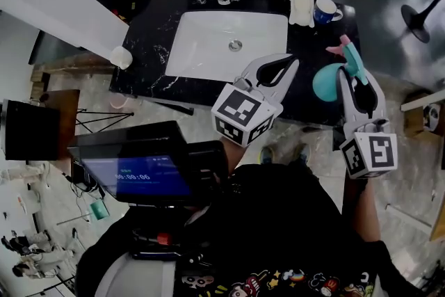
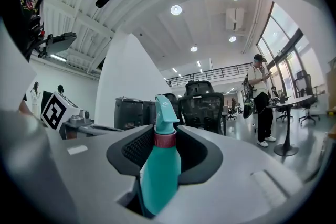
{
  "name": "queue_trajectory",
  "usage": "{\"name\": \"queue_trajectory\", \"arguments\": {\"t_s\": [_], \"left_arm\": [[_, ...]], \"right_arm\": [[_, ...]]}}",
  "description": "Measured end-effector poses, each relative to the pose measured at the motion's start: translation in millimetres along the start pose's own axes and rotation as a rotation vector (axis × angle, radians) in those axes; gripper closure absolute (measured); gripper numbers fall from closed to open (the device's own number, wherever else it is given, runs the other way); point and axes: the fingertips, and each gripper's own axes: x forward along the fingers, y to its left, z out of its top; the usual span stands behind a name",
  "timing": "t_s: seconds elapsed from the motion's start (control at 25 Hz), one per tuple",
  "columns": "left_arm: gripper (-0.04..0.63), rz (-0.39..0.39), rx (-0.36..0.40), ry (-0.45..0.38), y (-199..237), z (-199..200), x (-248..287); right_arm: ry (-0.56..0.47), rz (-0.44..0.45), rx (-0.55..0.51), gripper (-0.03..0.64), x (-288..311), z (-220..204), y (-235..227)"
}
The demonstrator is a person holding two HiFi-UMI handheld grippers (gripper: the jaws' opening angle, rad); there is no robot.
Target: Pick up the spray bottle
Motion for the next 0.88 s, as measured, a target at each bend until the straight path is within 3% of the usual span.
{"name": "queue_trajectory", "arguments": {"t_s": [0.88], "left_arm": [[0.595,0.020,0.020,-0.054,-6.9,27.1,-13.4]], "right_arm": [[-0.003,-0.001,0.003,0.457,-4.3,1.0,-1.4]]}}
